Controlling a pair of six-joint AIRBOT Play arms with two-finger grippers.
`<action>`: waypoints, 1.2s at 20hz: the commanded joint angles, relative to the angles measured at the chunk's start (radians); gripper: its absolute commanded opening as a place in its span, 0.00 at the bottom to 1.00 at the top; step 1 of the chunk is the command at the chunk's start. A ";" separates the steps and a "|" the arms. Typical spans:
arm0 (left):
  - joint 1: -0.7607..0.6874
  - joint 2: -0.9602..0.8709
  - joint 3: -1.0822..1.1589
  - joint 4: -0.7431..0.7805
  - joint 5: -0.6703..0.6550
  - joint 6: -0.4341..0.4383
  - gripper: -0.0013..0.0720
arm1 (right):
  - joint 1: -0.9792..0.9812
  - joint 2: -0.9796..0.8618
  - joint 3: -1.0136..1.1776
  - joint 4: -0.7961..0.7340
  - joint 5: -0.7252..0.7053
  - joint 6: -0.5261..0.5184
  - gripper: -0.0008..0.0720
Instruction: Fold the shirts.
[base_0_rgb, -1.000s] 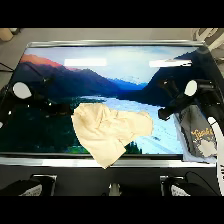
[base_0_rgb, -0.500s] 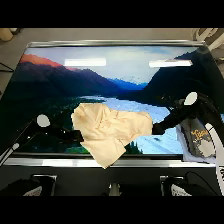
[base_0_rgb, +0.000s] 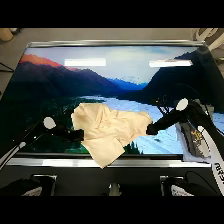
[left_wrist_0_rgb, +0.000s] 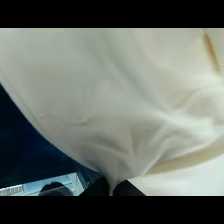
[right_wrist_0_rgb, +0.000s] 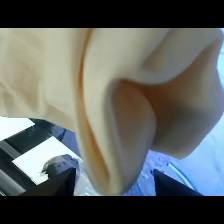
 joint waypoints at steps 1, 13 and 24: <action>-0.003 0.006 0.035 -0.008 0.019 0.006 0.05 | 0.003 -0.031 -0.008 0.067 -0.053 -0.008 0.52; -0.002 0.478 1.072 0.289 0.034 0.068 0.05 | 0.001 0.484 0.748 -0.005 -0.310 -0.143 0.04; 0.000 0.505 1.318 0.381 0.044 -0.021 0.05 | 0.001 0.698 0.812 -0.109 -0.234 0.024 0.04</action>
